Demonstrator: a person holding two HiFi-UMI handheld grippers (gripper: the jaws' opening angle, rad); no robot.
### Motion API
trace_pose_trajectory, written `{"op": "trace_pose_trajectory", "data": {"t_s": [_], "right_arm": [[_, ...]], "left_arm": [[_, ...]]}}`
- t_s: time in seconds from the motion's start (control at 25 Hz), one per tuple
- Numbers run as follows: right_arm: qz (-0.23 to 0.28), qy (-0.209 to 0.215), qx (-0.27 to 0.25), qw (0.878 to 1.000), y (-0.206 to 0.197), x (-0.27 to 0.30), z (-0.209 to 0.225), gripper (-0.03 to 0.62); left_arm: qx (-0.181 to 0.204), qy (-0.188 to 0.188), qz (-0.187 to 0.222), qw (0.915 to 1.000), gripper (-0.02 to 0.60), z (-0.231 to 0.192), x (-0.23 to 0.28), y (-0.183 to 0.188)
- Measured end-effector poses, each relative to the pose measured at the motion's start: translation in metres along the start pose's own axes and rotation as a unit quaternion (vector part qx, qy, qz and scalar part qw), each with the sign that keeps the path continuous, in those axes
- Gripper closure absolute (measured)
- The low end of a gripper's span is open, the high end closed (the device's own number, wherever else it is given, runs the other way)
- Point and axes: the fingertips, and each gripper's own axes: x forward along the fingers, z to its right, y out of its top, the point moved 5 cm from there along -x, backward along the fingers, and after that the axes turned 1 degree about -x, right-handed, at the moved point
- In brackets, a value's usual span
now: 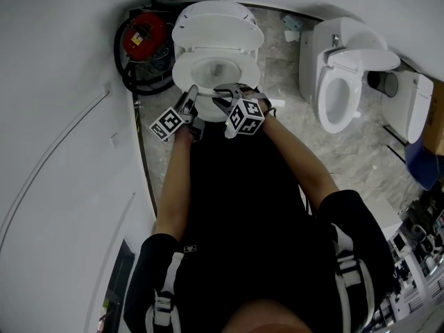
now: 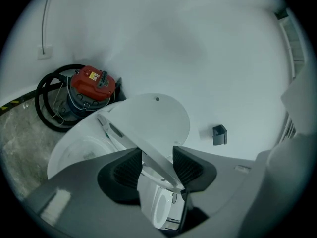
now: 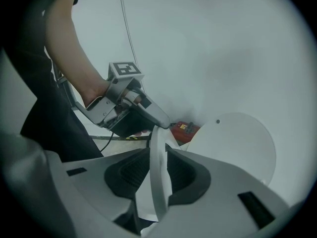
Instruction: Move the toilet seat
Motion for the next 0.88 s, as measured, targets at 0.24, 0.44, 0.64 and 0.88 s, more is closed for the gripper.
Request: {"op": "trace_pose_trajectory", "data": {"t_s": [0.24, 0.44, 0.64, 0.88], "right_arm": [[0.004, 0.005, -0.017, 1.0, 0.006, -0.003, 0.021, 0.456], [0.016, 0.007, -0.016, 1.0, 0.011, -0.008, 0.042, 0.45], [0.023, 0.011, -0.025, 0.999, 0.015, -0.013, 0.061, 0.449], [0.01, 0.023, -0.077, 0.997, 0.019, -0.012, 0.074, 0.413]], "left_arm": [[-0.008, 0.008, 0.018, 0.9998, 0.388, 0.009, 0.009, 0.01], [-0.012, 0.008, 0.039, 0.9991, 0.387, 0.021, 0.02, 0.022], [-0.021, 0.005, 0.06, 0.998, 0.385, 0.031, 0.03, 0.031], [-0.026, 0.004, 0.082, 0.9963, 0.383, 0.035, 0.036, 0.035]]}}
